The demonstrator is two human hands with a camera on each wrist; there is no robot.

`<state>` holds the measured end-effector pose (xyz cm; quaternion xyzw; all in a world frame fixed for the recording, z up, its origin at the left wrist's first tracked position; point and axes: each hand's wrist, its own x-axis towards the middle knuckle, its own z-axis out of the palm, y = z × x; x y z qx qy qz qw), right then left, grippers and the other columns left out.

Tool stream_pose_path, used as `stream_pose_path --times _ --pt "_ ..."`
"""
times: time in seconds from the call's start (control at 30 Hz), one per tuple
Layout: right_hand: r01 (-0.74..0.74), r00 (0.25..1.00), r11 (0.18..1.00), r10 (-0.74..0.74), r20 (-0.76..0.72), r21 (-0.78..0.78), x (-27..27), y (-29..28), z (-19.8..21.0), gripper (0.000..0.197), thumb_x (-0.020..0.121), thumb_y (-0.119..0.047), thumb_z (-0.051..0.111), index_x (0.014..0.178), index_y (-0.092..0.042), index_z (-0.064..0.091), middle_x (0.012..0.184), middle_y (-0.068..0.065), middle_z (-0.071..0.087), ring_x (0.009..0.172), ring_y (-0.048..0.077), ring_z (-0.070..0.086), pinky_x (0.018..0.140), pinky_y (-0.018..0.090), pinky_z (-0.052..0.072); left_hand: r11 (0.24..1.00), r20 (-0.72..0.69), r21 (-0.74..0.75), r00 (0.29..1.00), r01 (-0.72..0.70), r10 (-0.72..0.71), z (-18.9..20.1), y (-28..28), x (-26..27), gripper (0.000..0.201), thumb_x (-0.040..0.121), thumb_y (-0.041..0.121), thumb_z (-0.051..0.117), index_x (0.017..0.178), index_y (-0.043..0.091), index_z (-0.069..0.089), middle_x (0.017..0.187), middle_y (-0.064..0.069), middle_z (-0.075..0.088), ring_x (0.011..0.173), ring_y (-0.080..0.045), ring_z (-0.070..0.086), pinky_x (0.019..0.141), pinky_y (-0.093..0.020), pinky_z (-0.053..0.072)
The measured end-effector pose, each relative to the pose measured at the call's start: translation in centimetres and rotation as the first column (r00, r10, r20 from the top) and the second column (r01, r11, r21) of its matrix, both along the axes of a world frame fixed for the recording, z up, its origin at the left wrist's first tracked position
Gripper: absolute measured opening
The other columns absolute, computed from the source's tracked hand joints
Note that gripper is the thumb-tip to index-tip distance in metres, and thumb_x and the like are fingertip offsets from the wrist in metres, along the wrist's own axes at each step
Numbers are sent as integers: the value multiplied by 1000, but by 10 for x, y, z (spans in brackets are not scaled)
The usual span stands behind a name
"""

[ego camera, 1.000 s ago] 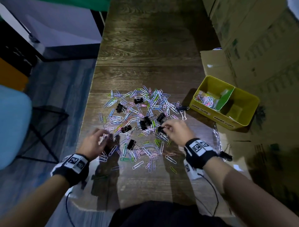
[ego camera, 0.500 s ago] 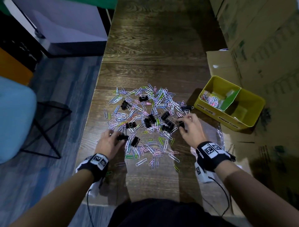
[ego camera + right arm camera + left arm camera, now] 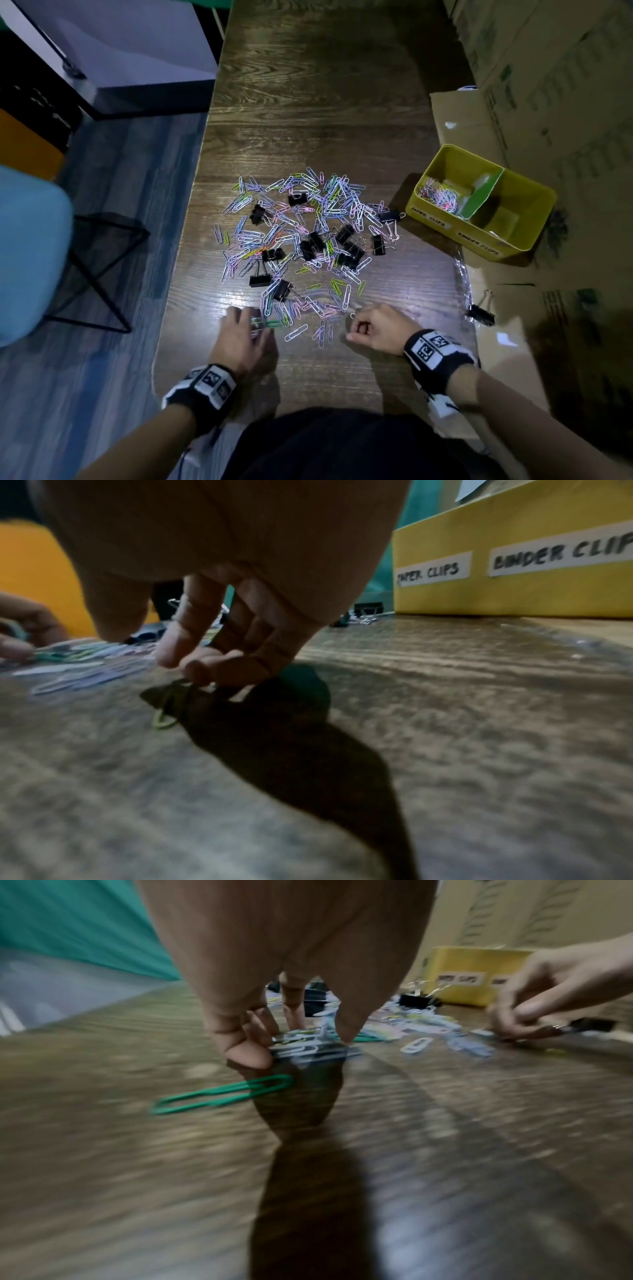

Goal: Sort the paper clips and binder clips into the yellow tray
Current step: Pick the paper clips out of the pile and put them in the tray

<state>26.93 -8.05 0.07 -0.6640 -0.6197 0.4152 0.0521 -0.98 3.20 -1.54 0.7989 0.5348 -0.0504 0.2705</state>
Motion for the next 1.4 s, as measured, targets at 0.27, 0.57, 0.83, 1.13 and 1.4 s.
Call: stream_pose_path --times 0.27,0.57,0.83,1.13,1.4 --pt "146 986 989 -143 -83 25 3 1 0 18 85 -33 68 89 -16 70 73 -16 58 59 -9 51 66 16 45 980 87 -104 983 170 -162 24 12 29 29 77 23 61 105 15 58 101 -6 52 88 -26 59 81 -33 49" --pt "82 996 988 -84 -7 -134 3 -5 -4 24 77 -46 72 91 -26 70 83 -12 69 73 3 61 72 20 48 881 -640 -393 609 264 -468 43 18 -15 40 81 28 56 120 20 52 120 -5 60 110 -23 58 88 -30 48" --pt "34 999 999 -34 -20 2 -23 11 2 35 82 -36 71 112 -18 66 108 2 64 102 18 56 95 29 42 847 -442 -298 724 440 -531 38 -6 84 27 83 21 47 106 10 56 108 -14 60 98 -30 59 80 -36 48" --pt "294 920 954 -266 287 -59 -37 12 3 114 53 -75 70 140 -18 23 132 8 29 120 26 39 91 41 48 839 -190 -67 819 540 -542 22 10 85 51 79 47 59 121 28 37 119 -3 40 90 -23 56 64 -37 52" --pt "188 950 982 -180 253 -7 -60 27 -3 58 85 -26 66 133 -9 40 137 18 34 126 38 39 97 49 45 815 -61 -56 813 577 -579 2 4 95 42 84 19 65 123 13 53 128 -9 45 105 -29 56 90 -39 48"
